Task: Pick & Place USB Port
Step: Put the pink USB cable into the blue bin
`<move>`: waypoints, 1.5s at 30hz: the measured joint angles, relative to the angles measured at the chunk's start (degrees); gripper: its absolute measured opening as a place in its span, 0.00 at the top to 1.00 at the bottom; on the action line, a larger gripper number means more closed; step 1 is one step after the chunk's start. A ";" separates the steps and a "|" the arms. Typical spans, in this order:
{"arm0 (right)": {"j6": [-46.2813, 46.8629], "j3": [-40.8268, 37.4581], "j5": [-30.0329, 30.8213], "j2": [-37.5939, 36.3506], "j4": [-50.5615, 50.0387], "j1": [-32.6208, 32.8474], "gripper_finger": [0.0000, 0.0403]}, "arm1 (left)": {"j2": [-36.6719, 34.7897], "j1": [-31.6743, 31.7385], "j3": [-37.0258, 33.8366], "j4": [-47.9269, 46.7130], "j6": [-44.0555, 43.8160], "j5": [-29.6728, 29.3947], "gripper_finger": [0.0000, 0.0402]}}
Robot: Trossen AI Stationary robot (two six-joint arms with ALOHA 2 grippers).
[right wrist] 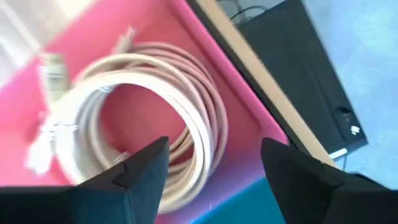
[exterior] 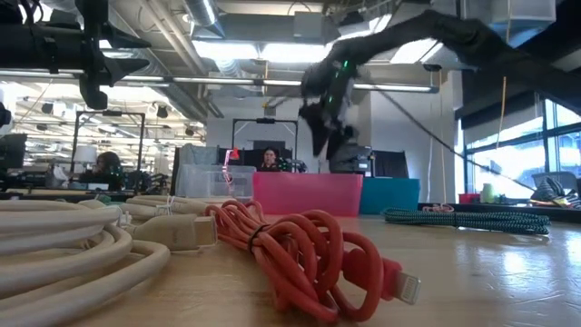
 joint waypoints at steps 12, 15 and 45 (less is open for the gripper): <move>11.13 -0.93 9.77 -18.45 -15.63 15.64 0.43 | 0.01 -0.01 0.00 0.02 -0.03 0.00 0.64; 17.13 -4.88 13.11 -23.08 -15.85 19.70 0.46 | 0.01 -0.01 0.00 0.02 -0.04 0.02 0.64; 65.00 -92.67 12.54 -55.12 36.03 17.50 0.53 | 0.01 -0.07 0.00 0.22 -1.52 -0.05 0.64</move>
